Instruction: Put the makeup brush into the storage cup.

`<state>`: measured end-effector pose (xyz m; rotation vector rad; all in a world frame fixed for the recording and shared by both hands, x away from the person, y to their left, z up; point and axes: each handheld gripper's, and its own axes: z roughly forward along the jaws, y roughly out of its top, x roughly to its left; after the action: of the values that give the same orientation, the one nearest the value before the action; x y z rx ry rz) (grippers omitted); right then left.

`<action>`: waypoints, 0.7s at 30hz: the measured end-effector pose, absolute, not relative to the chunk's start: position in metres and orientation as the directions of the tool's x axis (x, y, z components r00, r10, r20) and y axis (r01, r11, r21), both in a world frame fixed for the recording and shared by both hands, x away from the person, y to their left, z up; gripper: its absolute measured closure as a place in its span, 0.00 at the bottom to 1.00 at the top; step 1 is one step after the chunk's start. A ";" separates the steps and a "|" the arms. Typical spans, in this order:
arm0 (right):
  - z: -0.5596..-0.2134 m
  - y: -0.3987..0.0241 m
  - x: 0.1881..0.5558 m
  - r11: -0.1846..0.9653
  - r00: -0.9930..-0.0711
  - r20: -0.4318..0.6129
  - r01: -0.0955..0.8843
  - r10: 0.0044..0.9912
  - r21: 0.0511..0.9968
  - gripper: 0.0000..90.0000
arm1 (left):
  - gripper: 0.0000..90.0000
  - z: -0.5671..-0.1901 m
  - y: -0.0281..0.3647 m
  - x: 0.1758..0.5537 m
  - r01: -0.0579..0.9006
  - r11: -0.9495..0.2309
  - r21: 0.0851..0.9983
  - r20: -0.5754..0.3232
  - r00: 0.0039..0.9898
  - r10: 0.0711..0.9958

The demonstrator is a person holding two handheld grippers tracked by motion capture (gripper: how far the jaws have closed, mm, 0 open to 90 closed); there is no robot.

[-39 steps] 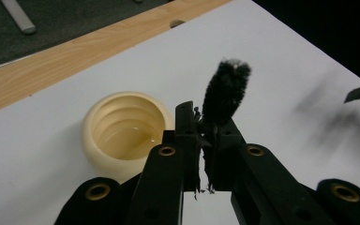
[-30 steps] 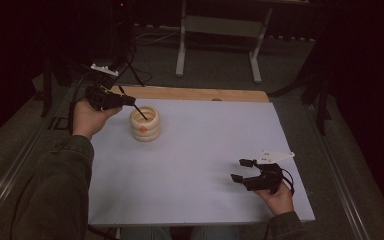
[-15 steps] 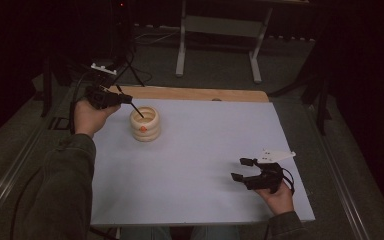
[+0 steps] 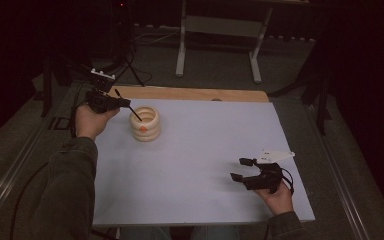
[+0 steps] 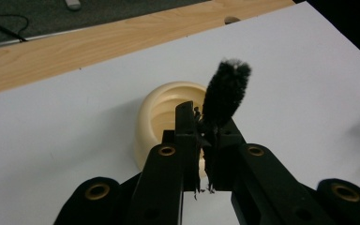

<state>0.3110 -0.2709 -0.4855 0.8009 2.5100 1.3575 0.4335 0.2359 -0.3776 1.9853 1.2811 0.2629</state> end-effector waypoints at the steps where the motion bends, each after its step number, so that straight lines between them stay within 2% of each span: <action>1: -0.486 -0.271 0.311 0.438 -0.839 0.097 0.374 0.535 0.818 0.33 | 0.95 -0.379 0.235 0.433 0.699 -0.223 0.680 -0.209 0.476 0.854; 21: -0.487 -0.269 0.312 0.445 -0.842 0.096 0.374 0.531 0.814 0.33 | 0.95 -0.409 0.226 0.435 0.717 -0.197 0.668 -0.225 0.447 0.866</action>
<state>0.3115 -0.2687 -0.4867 0.7976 2.5186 1.3523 0.4349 0.2264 -0.4091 1.9699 1.3250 0.2585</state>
